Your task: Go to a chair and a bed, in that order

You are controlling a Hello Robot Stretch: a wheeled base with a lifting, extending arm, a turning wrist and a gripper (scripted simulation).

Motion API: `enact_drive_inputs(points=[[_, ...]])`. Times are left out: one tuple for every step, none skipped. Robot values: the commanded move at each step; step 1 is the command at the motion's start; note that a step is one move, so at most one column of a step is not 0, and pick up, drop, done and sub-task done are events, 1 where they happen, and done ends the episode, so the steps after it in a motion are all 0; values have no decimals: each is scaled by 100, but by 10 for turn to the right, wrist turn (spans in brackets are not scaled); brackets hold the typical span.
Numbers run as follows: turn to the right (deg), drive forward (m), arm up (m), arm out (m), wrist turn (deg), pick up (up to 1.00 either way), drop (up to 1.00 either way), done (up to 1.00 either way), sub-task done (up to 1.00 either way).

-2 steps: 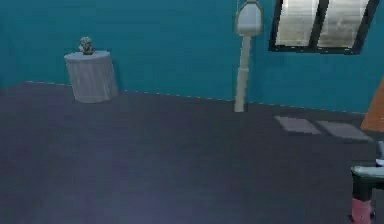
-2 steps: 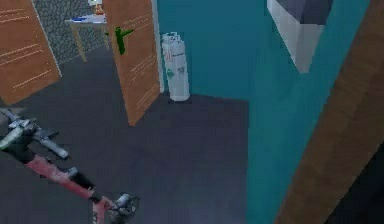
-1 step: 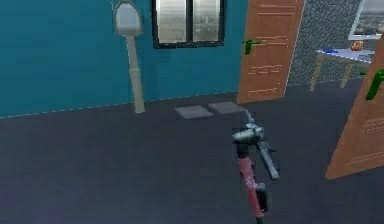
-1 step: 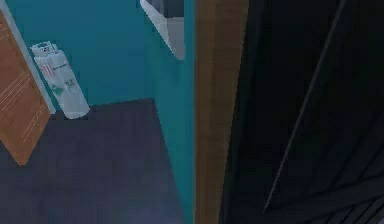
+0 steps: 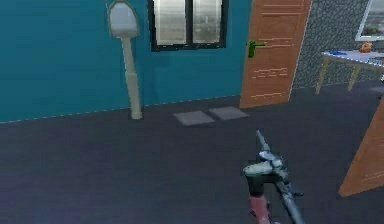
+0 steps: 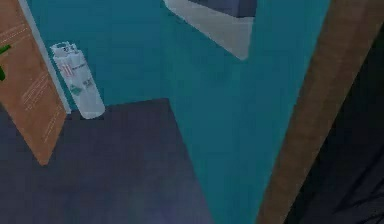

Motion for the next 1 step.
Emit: enact_drive_inputs(points=[[-450,0,0,0,0,0,0,0,0]])
